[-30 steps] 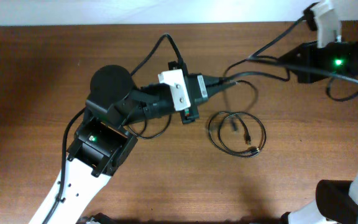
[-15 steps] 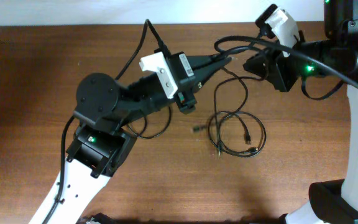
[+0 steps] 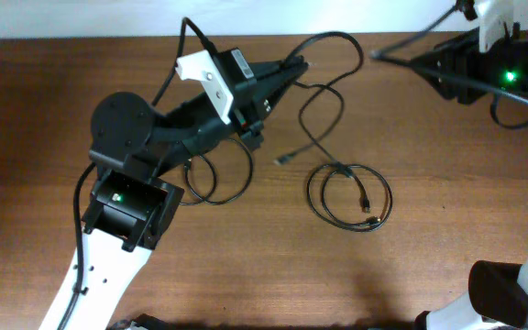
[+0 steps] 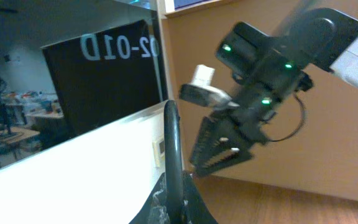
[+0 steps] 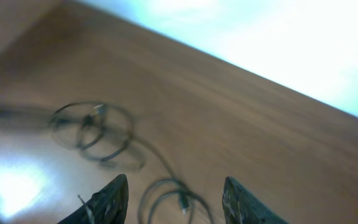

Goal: Untangle cables
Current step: 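Move the right gripper toward the cable held by the left gripper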

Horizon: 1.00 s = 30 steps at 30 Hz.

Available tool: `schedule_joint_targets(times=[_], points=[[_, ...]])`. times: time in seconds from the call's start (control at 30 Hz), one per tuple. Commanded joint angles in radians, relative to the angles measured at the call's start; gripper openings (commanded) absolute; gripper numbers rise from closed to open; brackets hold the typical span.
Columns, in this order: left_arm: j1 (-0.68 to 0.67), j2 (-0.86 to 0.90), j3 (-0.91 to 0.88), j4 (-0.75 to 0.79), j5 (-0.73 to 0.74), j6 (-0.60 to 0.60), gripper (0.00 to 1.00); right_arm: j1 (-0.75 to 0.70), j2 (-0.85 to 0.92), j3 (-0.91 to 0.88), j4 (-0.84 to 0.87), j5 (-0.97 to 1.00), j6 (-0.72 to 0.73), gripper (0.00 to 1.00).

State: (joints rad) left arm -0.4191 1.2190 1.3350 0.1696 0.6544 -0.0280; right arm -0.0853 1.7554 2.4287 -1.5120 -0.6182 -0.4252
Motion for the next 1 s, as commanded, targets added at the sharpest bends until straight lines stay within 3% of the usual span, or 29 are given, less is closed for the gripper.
schedule_joint_targets(times=[0.0,0.13,0.47,0.73,0.83,0.9,0.97], points=[[0.018,-0.017,0.009,0.043,0.02,-0.045,0.0,-0.012,0.003,0.004,-0.1,-0.365,-0.344,0.48],[0.018,-0.017,0.009,0.132,0.103,-0.113,0.0,0.035,0.016,0.004,-0.121,-0.4,-0.515,0.47],[0.018,-0.017,0.009,0.19,0.18,-0.169,0.0,0.158,0.084,0.004,-0.115,-0.56,-0.691,0.47],[0.018,-0.017,0.009,0.2,0.108,-0.17,0.0,0.233,0.084,0.004,-0.151,-0.556,-0.697,0.46],[0.018,-0.013,0.009,0.249,0.108,-0.229,0.0,0.261,0.084,0.004,-0.157,-0.553,-0.697,0.44],[0.018,-0.006,0.009,0.266,0.108,-0.256,0.0,0.282,0.084,0.004,-0.152,-0.548,-0.697,0.33],[0.018,-0.006,0.009,0.259,0.108,-0.256,0.0,0.28,0.084,0.004,-0.152,-0.547,-0.697,0.08]])
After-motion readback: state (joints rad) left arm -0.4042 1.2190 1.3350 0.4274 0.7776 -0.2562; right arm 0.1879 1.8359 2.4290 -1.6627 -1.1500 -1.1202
